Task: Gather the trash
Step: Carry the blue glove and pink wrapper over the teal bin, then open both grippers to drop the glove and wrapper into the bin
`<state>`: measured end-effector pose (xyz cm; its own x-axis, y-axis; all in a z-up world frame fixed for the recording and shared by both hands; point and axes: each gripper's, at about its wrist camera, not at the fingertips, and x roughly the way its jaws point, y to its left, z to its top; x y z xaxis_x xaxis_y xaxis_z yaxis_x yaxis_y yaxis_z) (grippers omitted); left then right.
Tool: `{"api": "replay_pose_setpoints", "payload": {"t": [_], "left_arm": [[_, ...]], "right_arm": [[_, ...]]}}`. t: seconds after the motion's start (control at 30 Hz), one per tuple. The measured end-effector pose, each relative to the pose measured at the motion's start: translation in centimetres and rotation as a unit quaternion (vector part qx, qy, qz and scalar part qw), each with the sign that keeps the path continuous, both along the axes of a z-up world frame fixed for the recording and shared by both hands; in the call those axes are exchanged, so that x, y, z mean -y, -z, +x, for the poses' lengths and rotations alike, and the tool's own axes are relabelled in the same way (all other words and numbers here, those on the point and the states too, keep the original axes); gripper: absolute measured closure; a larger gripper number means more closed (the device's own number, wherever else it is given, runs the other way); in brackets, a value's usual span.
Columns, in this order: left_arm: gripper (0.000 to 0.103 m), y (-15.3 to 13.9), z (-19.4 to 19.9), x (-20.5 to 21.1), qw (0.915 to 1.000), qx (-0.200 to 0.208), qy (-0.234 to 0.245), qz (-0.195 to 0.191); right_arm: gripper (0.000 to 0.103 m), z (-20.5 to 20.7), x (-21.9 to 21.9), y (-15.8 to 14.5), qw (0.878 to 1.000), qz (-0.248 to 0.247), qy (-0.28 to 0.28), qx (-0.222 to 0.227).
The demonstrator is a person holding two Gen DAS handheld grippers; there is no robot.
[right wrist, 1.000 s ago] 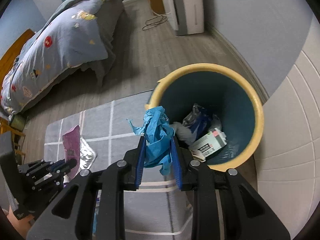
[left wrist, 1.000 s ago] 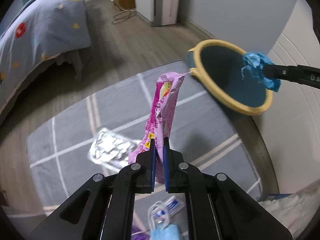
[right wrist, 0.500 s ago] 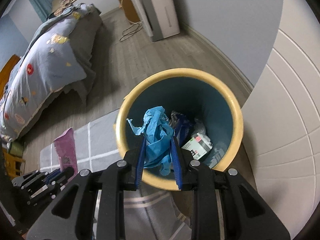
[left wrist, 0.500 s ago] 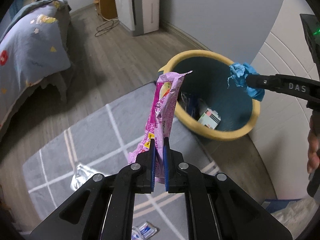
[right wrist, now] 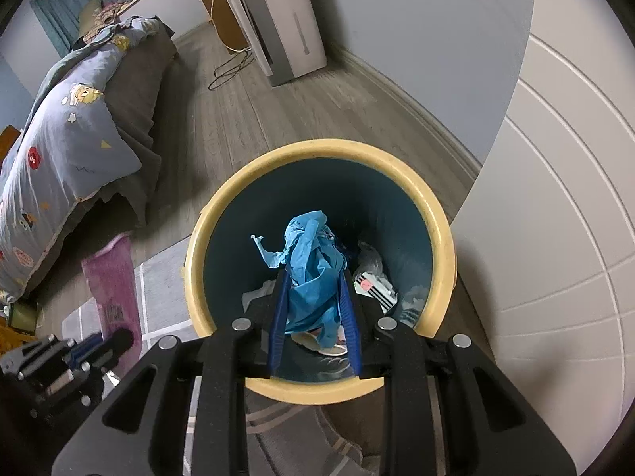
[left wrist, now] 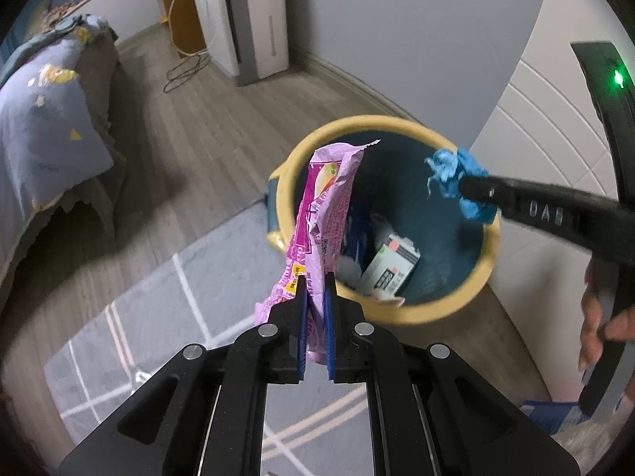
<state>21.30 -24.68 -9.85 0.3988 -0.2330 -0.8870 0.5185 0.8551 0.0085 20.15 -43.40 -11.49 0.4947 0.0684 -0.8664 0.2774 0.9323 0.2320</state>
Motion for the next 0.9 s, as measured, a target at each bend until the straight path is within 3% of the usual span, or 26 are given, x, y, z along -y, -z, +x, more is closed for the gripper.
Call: {"api": "replay_pose_setpoints", "payload": {"t": [0.3,0.6,0.7,0.77,0.83,0.9], "left_arm": [[0.095,1.6,1.7,2.2,0.9996,-0.026,-0.008,-0.013],[0.095,2.7,2.6,4.5,0.9997,-0.019,0.011,-0.006],[0.085,2.5,3.0,4.4,0.9999,-0.007,0.004,-0.008],[0.072,2.4,3.3,4.3,1.0,-0.001,0.0,-0.006],[0.072,2.4,3.5,4.0,1.0,0.003,-0.002,-0.006],[0.071,2.6,3.7,3.4,0.9999,0.0,-0.011,-0.006]], "right_arm": [[0.078,0.1,2.0,1.8,0.998,0.032,0.044,-0.017],[0.078,-0.1,2.0,1.5,0.997,0.059,0.044,0.009],[0.077,0.1,1.6,0.6,0.997,0.05,0.035,0.037],[0.071,0.1,1.6,0.3,0.997,0.043,0.035,0.048],[0.045,0.1,1.7,0.2,0.997,0.044,0.041,0.054],[0.042,0.2,1.7,0.2,0.997,0.04,0.042,0.052]]}}
